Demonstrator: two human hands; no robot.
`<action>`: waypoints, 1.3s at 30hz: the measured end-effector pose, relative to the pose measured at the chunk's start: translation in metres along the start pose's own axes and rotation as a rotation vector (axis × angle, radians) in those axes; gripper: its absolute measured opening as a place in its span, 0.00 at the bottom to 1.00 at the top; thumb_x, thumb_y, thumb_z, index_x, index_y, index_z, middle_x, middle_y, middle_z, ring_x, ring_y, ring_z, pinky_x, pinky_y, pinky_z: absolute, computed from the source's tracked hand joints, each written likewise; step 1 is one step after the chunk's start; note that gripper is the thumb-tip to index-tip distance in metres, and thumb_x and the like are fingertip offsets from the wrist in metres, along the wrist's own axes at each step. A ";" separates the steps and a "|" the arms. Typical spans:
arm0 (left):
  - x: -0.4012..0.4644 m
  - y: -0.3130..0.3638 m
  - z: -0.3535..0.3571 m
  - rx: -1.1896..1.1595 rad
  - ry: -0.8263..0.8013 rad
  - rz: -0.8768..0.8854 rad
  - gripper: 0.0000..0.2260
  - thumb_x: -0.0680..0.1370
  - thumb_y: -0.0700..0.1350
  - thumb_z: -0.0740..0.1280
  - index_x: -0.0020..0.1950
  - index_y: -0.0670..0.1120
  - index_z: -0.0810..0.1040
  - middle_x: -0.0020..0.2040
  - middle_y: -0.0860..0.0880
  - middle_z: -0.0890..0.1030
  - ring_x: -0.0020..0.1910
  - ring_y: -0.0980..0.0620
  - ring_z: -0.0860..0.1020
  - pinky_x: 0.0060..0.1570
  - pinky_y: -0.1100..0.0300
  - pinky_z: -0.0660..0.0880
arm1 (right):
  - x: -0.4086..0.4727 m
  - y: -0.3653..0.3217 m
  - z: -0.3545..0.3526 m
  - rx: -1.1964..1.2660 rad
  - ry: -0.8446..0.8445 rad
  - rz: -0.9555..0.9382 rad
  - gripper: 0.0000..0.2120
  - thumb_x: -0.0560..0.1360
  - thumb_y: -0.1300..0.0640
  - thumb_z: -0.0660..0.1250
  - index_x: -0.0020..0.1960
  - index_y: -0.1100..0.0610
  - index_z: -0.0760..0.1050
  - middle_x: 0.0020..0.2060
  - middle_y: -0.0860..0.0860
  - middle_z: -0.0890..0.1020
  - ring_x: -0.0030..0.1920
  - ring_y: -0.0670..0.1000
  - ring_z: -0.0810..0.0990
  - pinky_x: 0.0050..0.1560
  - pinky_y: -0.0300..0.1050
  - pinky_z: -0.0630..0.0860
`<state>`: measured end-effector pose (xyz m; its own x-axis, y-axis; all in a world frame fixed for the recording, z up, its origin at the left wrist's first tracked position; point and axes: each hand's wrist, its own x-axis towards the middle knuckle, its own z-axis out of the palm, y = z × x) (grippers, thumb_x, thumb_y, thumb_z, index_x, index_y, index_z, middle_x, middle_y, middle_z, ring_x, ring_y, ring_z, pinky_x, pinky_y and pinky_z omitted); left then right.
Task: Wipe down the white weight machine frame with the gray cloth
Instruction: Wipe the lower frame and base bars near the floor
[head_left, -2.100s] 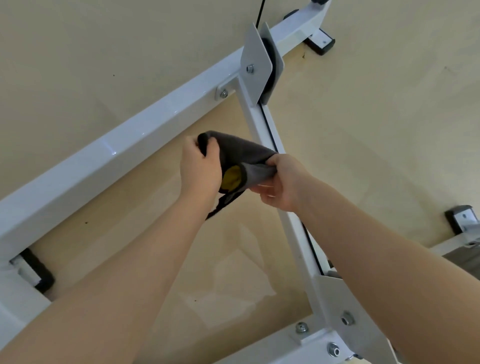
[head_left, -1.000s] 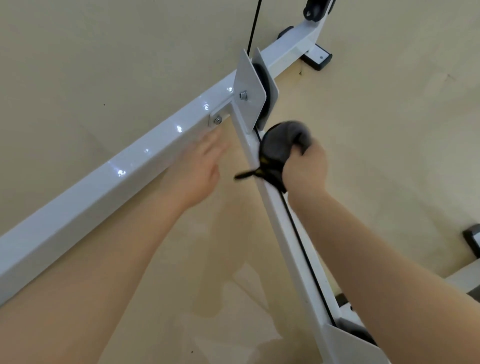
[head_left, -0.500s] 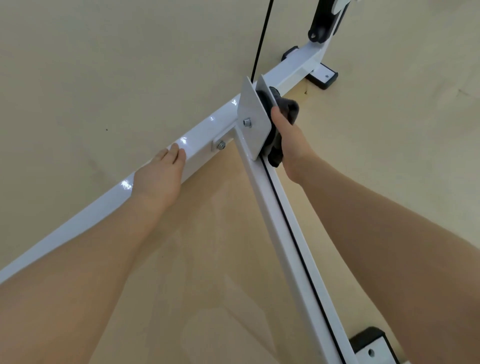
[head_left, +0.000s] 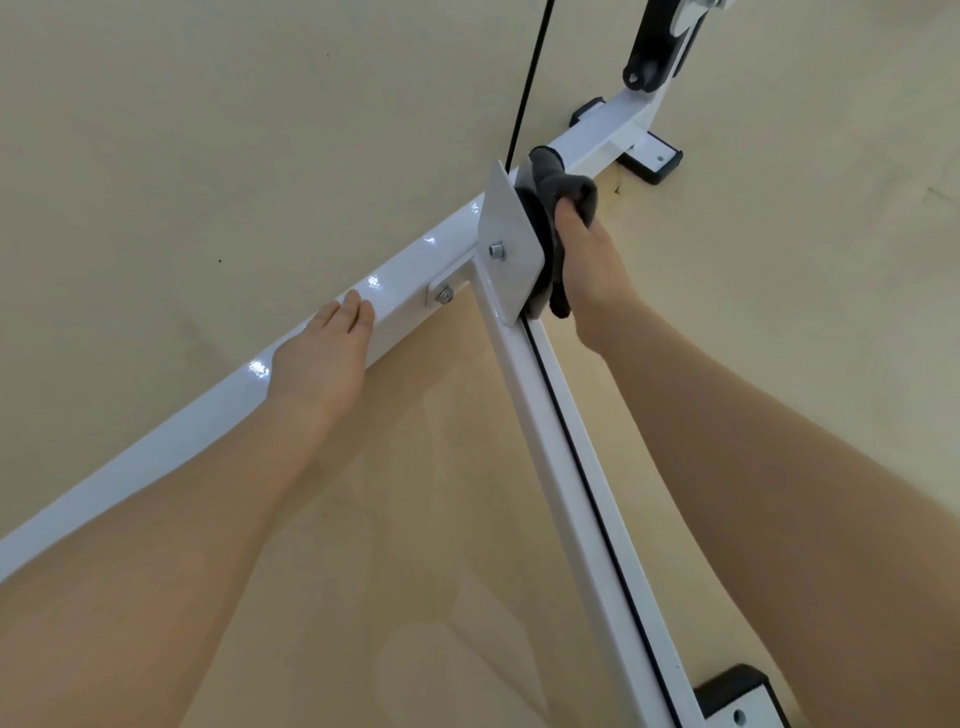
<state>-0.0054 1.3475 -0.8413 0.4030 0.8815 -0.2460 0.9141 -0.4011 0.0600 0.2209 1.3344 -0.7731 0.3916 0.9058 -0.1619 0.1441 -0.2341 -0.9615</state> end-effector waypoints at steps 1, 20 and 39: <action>0.000 0.000 0.000 -0.001 0.000 -0.002 0.28 0.77 0.32 0.50 0.76 0.44 0.47 0.77 0.50 0.45 0.75 0.51 0.49 0.59 0.53 0.69 | -0.002 0.001 -0.003 -0.011 -0.006 0.042 0.17 0.80 0.46 0.52 0.65 0.47 0.70 0.37 0.40 0.74 0.31 0.38 0.69 0.29 0.33 0.65; -0.002 0.003 0.006 -0.096 0.064 -0.032 0.26 0.79 0.33 0.49 0.76 0.46 0.47 0.77 0.50 0.46 0.75 0.52 0.49 0.61 0.53 0.65 | 0.006 -0.021 0.015 -2.071 -0.518 -0.942 0.21 0.80 0.50 0.53 0.70 0.56 0.65 0.70 0.51 0.67 0.72 0.54 0.61 0.73 0.53 0.45; -0.045 -0.012 -0.002 -0.229 0.029 0.006 0.30 0.77 0.30 0.49 0.76 0.48 0.47 0.77 0.51 0.44 0.75 0.51 0.45 0.70 0.55 0.53 | -0.044 -0.024 0.034 -1.384 -0.366 -0.583 0.14 0.81 0.51 0.51 0.61 0.48 0.72 0.41 0.51 0.78 0.47 0.56 0.77 0.55 0.46 0.64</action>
<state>-0.0345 1.3128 -0.8290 0.4068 0.8873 -0.2173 0.8967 -0.3425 0.2806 0.1692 1.3121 -0.7508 -0.2231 0.9704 -0.0923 0.9744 0.2247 0.0080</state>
